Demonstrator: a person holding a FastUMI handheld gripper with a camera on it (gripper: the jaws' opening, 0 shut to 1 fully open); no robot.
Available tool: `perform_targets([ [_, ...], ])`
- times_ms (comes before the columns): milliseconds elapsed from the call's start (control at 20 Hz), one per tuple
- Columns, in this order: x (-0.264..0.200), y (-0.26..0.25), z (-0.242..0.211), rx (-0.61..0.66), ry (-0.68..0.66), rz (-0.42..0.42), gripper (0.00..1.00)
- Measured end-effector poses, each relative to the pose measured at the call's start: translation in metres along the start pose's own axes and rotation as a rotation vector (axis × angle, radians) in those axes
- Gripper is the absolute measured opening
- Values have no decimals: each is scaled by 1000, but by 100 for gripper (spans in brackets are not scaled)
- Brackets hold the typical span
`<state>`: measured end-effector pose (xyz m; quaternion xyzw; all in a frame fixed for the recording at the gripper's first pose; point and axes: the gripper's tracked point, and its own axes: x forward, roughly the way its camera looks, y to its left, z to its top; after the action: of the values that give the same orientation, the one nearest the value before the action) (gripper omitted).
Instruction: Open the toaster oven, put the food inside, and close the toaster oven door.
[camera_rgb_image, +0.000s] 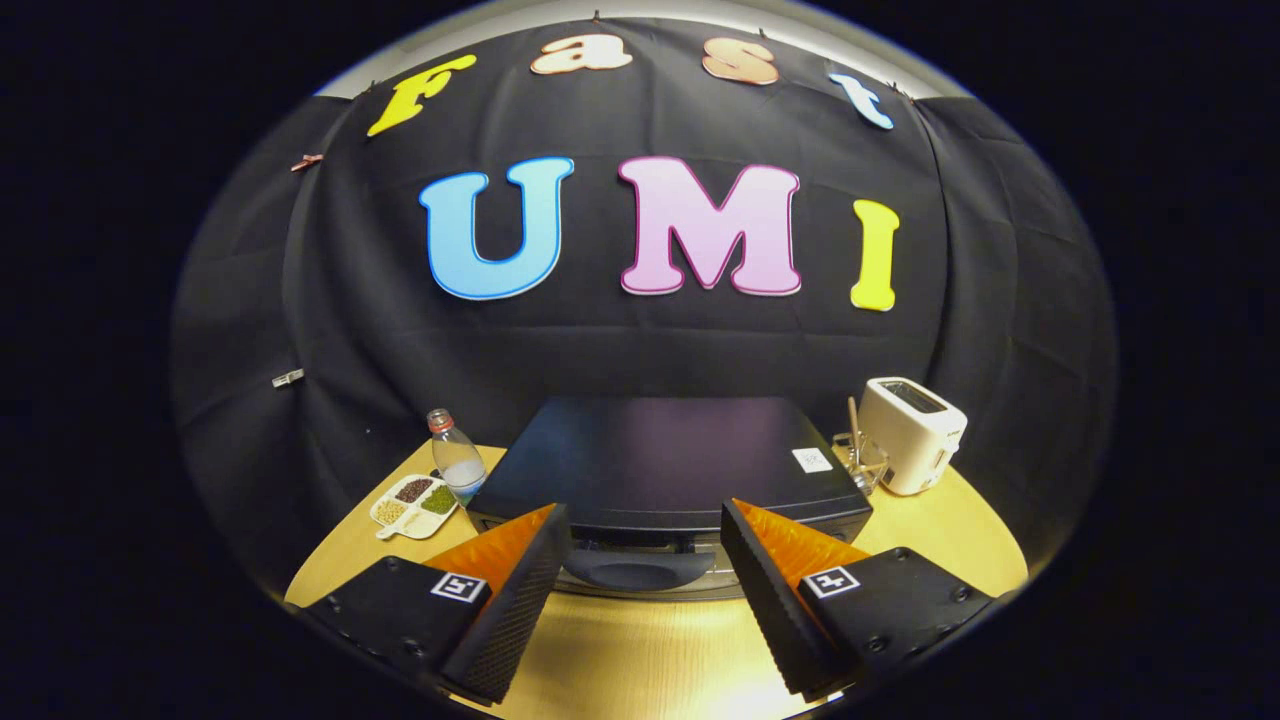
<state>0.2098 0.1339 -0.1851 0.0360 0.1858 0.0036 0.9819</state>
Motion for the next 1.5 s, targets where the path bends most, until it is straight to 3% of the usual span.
perform_targets([
  [650,41,5,-38,14,87,-43,99],
  [1200,-10,7,-83,-22,159,-53,99],
  [1500,-45,8,-147,-41,299,-56,99],
])
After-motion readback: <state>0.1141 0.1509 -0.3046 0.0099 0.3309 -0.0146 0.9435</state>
